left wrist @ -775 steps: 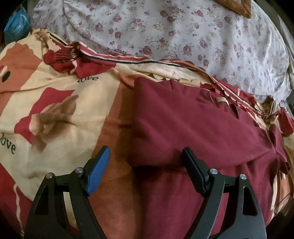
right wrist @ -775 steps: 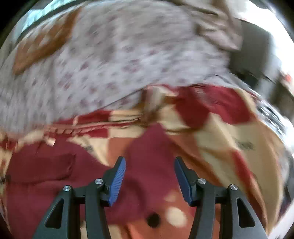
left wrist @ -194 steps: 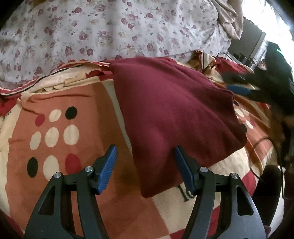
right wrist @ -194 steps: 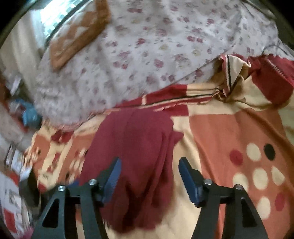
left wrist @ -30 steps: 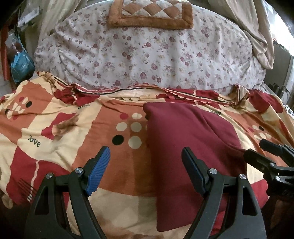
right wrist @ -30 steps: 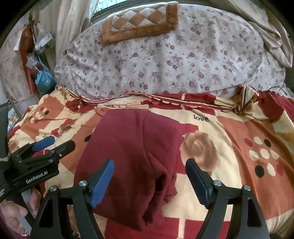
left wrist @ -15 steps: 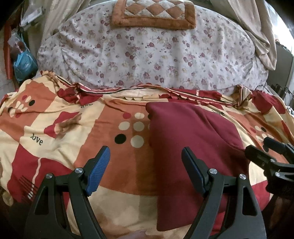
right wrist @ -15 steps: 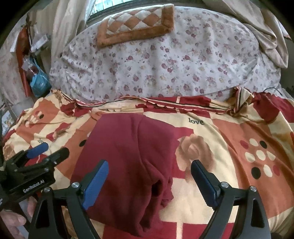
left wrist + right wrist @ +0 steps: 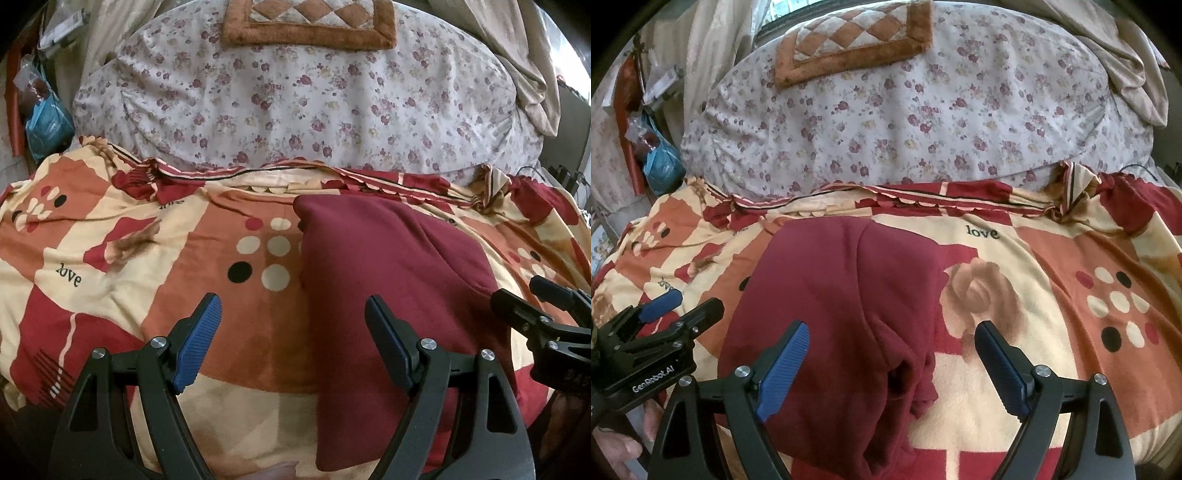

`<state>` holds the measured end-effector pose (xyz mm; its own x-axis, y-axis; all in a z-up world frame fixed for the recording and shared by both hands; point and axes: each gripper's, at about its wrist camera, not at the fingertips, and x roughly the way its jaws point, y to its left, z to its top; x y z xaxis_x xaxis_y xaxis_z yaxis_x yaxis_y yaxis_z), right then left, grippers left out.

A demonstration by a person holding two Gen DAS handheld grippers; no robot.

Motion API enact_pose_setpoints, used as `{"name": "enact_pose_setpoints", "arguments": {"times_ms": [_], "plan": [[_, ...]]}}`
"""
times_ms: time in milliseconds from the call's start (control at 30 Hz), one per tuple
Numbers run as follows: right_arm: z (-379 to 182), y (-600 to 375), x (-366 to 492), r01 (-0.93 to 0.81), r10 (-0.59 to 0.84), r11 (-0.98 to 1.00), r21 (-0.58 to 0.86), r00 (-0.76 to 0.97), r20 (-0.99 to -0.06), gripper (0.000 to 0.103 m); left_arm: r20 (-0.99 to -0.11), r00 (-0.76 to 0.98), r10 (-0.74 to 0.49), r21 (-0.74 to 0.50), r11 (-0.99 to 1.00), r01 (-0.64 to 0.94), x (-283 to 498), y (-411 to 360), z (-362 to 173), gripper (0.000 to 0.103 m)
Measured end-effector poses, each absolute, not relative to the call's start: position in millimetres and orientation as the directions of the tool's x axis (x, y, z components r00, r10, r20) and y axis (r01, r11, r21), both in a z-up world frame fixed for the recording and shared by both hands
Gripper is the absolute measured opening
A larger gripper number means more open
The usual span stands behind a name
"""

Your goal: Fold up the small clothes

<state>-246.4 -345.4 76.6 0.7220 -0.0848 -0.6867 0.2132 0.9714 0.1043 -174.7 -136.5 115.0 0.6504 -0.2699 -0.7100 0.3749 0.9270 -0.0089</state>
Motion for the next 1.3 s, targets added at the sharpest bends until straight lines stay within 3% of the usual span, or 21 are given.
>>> {"name": "enact_pose_setpoints", "arguments": {"times_ms": [1300], "plan": [[66.4,-336.9,-241.4,0.212,-0.09,0.974,0.084,0.695,-0.713,0.09,-0.724,0.632,-0.277,-0.01,0.92,0.391,-175.0,-142.2,107.2,0.08]]}}
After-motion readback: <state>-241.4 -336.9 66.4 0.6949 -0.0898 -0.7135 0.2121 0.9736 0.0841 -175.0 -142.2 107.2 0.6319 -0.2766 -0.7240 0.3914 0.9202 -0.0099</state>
